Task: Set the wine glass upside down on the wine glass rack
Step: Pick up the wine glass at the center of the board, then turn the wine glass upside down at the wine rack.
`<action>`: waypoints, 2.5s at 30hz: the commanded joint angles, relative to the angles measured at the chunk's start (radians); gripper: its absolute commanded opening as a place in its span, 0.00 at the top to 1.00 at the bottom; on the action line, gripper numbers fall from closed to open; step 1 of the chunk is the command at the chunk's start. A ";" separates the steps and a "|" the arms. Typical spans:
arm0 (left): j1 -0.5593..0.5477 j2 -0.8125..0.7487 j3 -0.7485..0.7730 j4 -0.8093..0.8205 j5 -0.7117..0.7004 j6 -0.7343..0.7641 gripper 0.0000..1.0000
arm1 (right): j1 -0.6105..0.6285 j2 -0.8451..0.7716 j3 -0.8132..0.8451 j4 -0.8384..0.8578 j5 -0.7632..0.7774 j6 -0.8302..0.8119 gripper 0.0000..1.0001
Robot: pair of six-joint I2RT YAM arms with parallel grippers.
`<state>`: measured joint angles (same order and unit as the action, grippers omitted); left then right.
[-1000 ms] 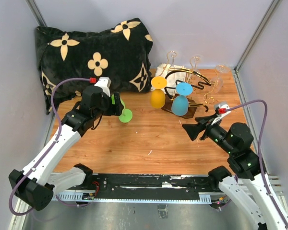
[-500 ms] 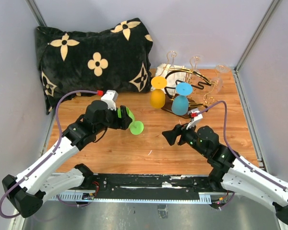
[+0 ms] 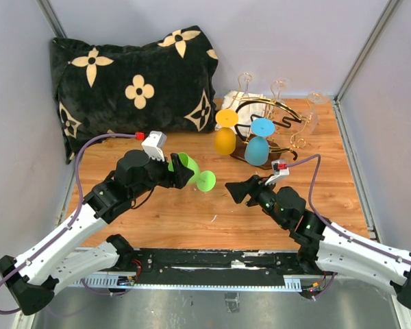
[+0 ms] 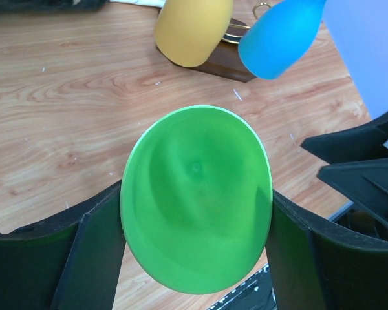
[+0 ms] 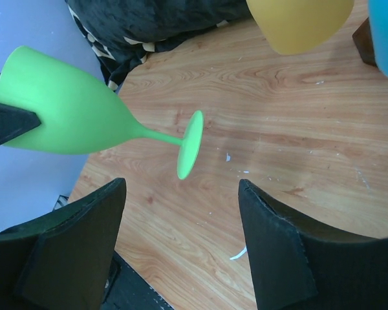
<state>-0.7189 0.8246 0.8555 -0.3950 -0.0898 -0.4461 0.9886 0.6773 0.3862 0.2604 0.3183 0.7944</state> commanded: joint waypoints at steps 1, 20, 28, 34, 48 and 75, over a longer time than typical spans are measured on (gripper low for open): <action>-0.017 -0.022 -0.016 0.071 0.024 -0.019 0.23 | 0.027 0.060 -0.028 0.175 0.013 0.088 0.31; -0.027 -0.073 -0.001 0.139 0.145 -0.042 0.23 | 0.027 0.291 -0.013 0.366 0.002 0.230 0.54; -0.028 -0.082 -0.007 0.151 0.162 -0.042 0.24 | 0.027 0.307 -0.009 0.385 0.002 0.238 0.70; -0.028 -0.084 -0.005 0.167 0.178 -0.039 0.24 | 0.027 0.318 -0.001 0.383 0.006 0.235 0.75; -0.028 -0.088 -0.006 0.176 0.205 -0.019 0.10 | 0.027 0.319 0.028 0.365 0.016 0.185 1.00; -0.028 -0.163 0.131 -0.028 0.073 0.122 0.00 | 0.030 -0.008 0.160 -0.252 -0.049 -0.813 1.00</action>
<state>-0.7372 0.6739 0.9726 -0.3889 0.0216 -0.3698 0.9997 0.6777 0.4370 0.1875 0.4107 0.3237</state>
